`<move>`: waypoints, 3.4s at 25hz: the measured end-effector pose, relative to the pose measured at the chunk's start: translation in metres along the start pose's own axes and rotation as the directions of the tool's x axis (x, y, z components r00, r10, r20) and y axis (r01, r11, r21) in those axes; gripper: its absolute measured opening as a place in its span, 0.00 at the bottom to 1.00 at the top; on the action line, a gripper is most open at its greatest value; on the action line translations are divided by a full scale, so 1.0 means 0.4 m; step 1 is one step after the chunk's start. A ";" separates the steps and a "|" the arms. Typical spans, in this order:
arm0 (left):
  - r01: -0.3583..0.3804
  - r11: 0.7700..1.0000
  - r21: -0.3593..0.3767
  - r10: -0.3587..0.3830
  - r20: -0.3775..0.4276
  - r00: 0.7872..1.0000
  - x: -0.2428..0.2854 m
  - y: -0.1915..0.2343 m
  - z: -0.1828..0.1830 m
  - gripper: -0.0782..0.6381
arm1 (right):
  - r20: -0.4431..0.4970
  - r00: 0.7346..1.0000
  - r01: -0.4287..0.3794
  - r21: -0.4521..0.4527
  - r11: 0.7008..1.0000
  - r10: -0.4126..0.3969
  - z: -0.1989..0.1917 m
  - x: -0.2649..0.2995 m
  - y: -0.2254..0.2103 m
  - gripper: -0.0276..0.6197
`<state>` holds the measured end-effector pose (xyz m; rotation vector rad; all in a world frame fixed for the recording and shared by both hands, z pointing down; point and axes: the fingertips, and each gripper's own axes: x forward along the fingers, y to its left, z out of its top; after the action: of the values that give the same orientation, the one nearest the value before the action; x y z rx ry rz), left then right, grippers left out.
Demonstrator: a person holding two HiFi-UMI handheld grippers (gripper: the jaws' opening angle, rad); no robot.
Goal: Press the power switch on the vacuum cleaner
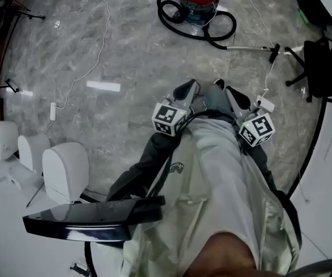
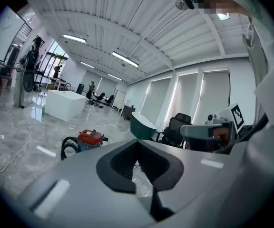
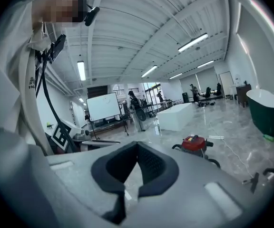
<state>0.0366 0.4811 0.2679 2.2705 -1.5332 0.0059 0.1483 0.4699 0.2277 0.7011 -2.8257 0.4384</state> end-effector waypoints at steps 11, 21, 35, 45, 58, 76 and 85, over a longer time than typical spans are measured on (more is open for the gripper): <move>-0.266 0.960 -0.085 0.260 -0.078 0.963 0.226 0.218 0.025 0.11 | -0.033 0.984 -0.172 0.126 0.977 0.178 0.023 0.266 -0.342 0.04; -0.268 0.963 -0.036 0.268 0.011 0.963 0.600 0.223 0.277 0.11 | -0.028 0.980 -0.191 0.105 0.976 0.195 0.237 0.388 -0.777 0.04; -0.169 0.983 -0.069 0.170 0.020 0.985 0.859 0.587 0.403 0.11 | -0.088 0.996 0.013 0.104 0.995 -0.004 0.301 0.674 -0.960 0.04; -0.027 0.997 -0.067 0.017 -0.149 0.989 0.973 0.965 0.468 0.11 | -0.118 0.981 0.178 0.201 0.963 -0.156 0.340 1.017 -0.964 0.04; -0.008 0.998 -0.061 -0.014 -0.349 0.937 1.146 1.109 0.167 0.11 | -0.192 0.944 0.310 0.248 0.918 -0.267 0.081 1.179 -1.125 0.04; 0.000 0.997 0.072 0.023 -0.321 0.947 1.550 1.324 -0.140 0.11 | -0.219 0.921 0.376 0.280 0.883 -0.323 -0.321 1.208 -1.332 0.04; 0.158 0.963 0.218 -0.034 -0.483 0.875 1.743 1.410 -0.196 0.11 | -0.245 0.930 0.345 0.336 0.876 -0.272 -0.333 1.219 -1.319 0.04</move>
<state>-0.1712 -0.2936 0.6767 2.2961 -1.2051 0.7184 -0.0051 -0.1380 0.6031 1.0998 -2.4075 0.9446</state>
